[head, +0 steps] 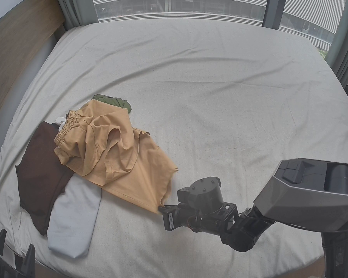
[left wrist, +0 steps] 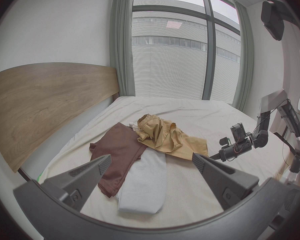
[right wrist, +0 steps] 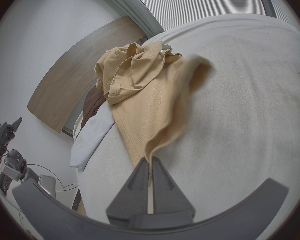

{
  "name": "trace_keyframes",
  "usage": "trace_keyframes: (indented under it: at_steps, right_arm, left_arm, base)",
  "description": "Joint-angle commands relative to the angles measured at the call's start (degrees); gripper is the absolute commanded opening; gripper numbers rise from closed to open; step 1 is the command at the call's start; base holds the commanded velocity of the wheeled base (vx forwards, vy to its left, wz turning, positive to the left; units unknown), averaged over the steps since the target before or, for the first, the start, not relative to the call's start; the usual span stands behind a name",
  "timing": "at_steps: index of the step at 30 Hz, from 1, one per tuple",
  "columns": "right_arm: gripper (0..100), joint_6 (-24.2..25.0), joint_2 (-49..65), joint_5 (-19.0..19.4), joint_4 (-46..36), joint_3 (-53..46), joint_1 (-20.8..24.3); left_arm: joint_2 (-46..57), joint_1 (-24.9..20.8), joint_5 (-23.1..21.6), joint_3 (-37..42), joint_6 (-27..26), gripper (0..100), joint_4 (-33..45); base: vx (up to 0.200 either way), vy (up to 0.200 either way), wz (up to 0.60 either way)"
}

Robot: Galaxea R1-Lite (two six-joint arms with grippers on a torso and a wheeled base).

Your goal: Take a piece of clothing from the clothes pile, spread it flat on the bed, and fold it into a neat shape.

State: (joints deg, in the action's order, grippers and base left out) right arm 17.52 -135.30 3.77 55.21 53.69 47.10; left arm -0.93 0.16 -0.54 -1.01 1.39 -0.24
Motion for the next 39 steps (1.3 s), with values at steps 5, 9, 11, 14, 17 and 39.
trace_keyframes:
  at_steps: [5,9,11,14,17,39]
  right_arm:
    - [0,-0.12,1.8,0.01,4.91,-7.28,-1.05]
    - [0,-0.12,1.8,0.01,7.45,-10.18,-1.23]
    - [0,-0.12,1.8,0.01,8.69,-11.59,-1.31]
    - [0,-0.12,1.89,0.01,11.23,-14.14,-1.31]
    - [0,-0.12,2.15,0.1,12.9,-16.16,-1.49]
    - [0,0.15,7.69,0.45,18.44,-32.51,-1.23]
  left_arm:
    - [0.84,0.02,0.01,1.01,0.02,100,-0.02]
    - [0.84,0.02,0.01,1.01,0.02,100,-0.02]
    - [0.84,0.02,0.01,1.01,0.02,100,-0.02]
    - [0.84,0.02,0.01,1.01,0.02,100,-0.02]
    - [0.84,0.02,-0.08,1.01,0.02,100,-0.02]
    - [0.84,0.02,-0.08,1.01,-0.07,100,-0.02]
  base:
    - [0.0,0.0,0.0]
    - [0.0,0.0,0.0]
    - [0.0,0.0,0.0]
    - [0.0,0.0,0.0]
    - [0.0,0.0,0.0]
    - [0.0,0.0,0.0]
